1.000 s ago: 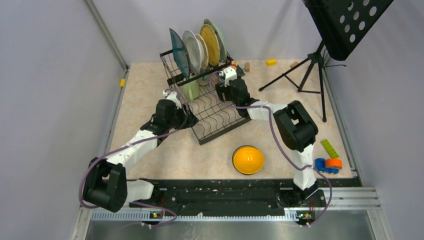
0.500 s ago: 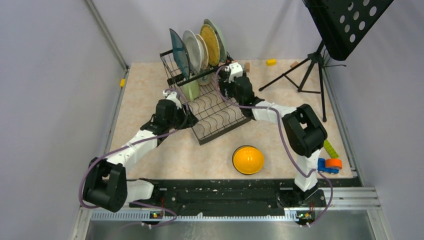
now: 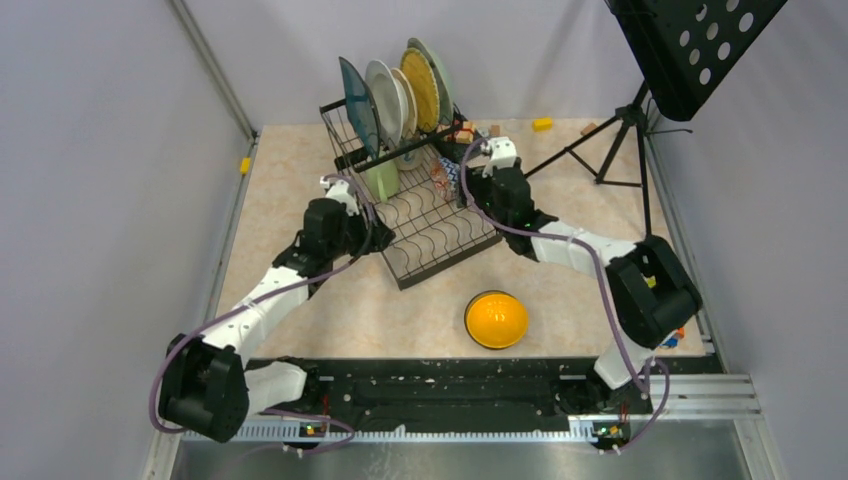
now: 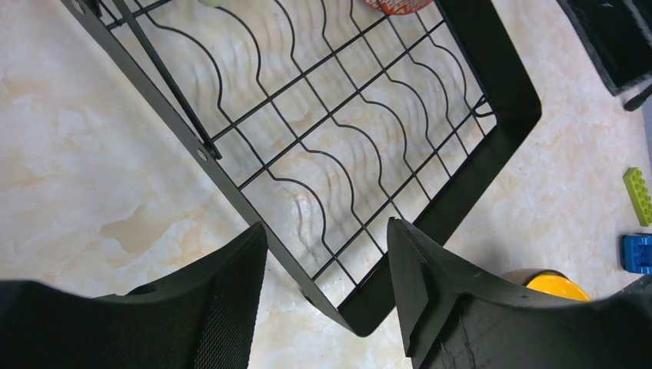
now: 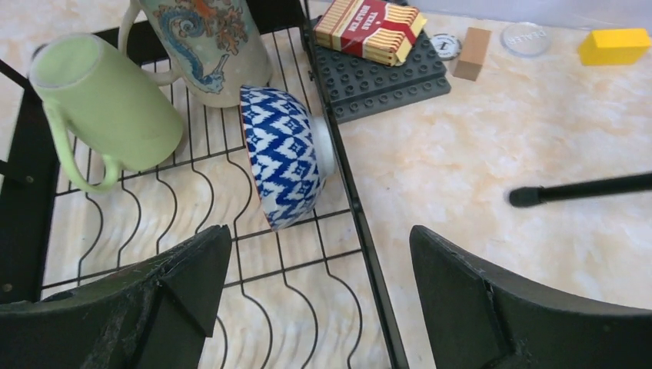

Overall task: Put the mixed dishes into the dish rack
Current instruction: Insert the bowl into the dish rack, then pick up the bowl from the center of the board.

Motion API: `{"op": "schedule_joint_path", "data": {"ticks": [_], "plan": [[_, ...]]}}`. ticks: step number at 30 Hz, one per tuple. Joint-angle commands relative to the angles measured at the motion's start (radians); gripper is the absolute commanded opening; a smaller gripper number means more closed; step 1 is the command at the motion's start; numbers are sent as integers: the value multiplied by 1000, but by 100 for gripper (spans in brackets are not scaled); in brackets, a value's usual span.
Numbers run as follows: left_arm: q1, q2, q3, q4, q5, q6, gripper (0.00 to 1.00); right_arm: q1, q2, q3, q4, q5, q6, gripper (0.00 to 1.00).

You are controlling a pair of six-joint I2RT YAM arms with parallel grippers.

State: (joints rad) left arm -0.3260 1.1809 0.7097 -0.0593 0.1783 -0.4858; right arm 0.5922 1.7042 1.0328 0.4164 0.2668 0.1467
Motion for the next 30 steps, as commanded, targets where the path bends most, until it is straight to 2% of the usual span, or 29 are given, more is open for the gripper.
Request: {"op": "schedule_joint_path", "data": {"ticks": [1, 5, 7, 16, 20, 23, 26, 30], "plan": [[-4, -39, 27, 33, 55, 80, 63, -8, -162, -67, -23, 68, 103, 88], [-93, -21, 134, -75, 71, 273, 63, -8, -264, -119, -153, 110, 168, 88], [-138, -18, 170, -103, 57, 320, 63, -8, -323, -178, -181, 111, 206, 88], [-271, 60, 201, -83, 109, 346, 64, -8, -628, -424, -195, 140, 454, 89], [-296, 98, 236, -109, 142, 374, 64, -10, -667, -436, -266, 137, 576, 91], [-304, 125, 266, -134, 166, 388, 65, -19, -668, -406, -359, 97, 661, 98], [-321, 149, 284, -148, 193, 393, 65, -28, -672, -385, -441, 52, 706, 99], [-339, 180, 296, -171, 205, 395, 65, -28, -695, -375, -573, 66, 747, 97]]}}
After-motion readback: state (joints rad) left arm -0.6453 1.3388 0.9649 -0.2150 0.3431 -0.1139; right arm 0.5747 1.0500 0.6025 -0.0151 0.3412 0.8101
